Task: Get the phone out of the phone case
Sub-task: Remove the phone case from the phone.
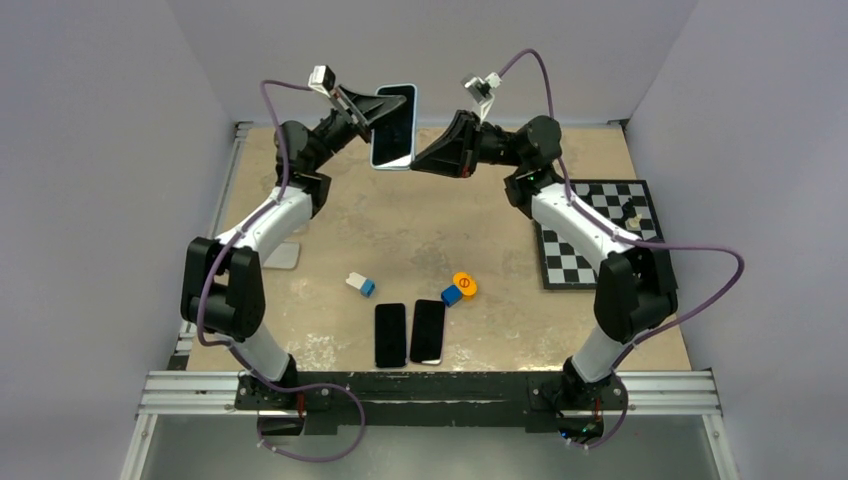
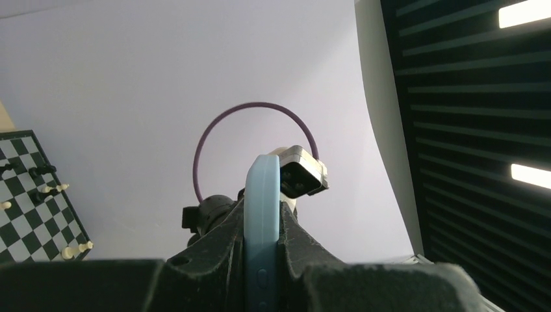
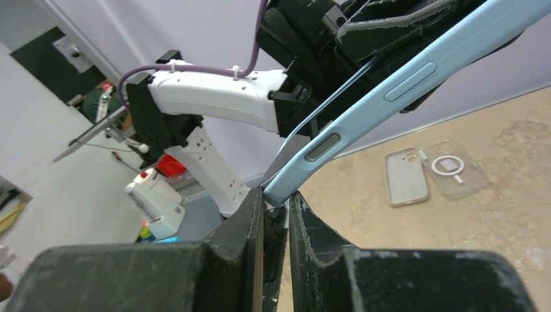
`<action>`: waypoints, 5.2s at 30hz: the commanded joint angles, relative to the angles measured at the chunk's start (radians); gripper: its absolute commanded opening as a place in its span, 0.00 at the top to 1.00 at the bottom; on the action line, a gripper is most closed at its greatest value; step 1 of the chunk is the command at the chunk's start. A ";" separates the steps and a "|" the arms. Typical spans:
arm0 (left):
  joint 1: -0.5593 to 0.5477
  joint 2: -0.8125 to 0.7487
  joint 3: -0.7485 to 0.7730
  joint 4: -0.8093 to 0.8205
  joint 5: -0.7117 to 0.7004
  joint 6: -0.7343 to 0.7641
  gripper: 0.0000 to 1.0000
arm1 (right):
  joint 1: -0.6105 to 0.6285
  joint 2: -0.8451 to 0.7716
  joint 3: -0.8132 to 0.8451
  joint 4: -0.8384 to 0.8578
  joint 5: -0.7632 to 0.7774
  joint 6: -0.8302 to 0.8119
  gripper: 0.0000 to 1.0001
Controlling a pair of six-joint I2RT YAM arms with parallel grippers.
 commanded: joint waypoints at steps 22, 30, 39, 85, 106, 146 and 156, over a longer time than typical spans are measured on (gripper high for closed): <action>-0.067 -0.164 0.009 -0.054 -0.062 -0.128 1.00 | 0.188 0.101 0.379 -1.081 1.075 -1.137 1.00; -0.066 -0.183 -0.004 -0.069 -0.107 0.016 1.00 | 0.117 0.008 0.261 -0.944 0.516 -0.815 1.00; -0.079 -0.156 -0.042 0.172 -0.336 0.057 1.00 | 0.056 -0.158 -0.124 -0.280 0.230 -0.440 0.46; -0.158 -0.074 -0.088 0.386 -0.677 0.076 1.00 | 0.149 -0.066 -0.111 0.167 0.551 -0.524 0.42; -0.158 -0.311 -0.142 -0.022 -0.545 -0.096 1.00 | 0.123 0.001 -0.097 -0.089 0.579 -1.051 1.00; -0.052 -0.207 -0.056 0.058 -0.148 0.309 1.00 | -0.007 -0.431 -0.113 -0.589 0.173 -0.299 0.62; -0.057 -0.220 -0.051 -0.008 -0.115 0.370 1.00 | -0.007 -0.383 -0.083 -0.468 0.167 -0.193 0.66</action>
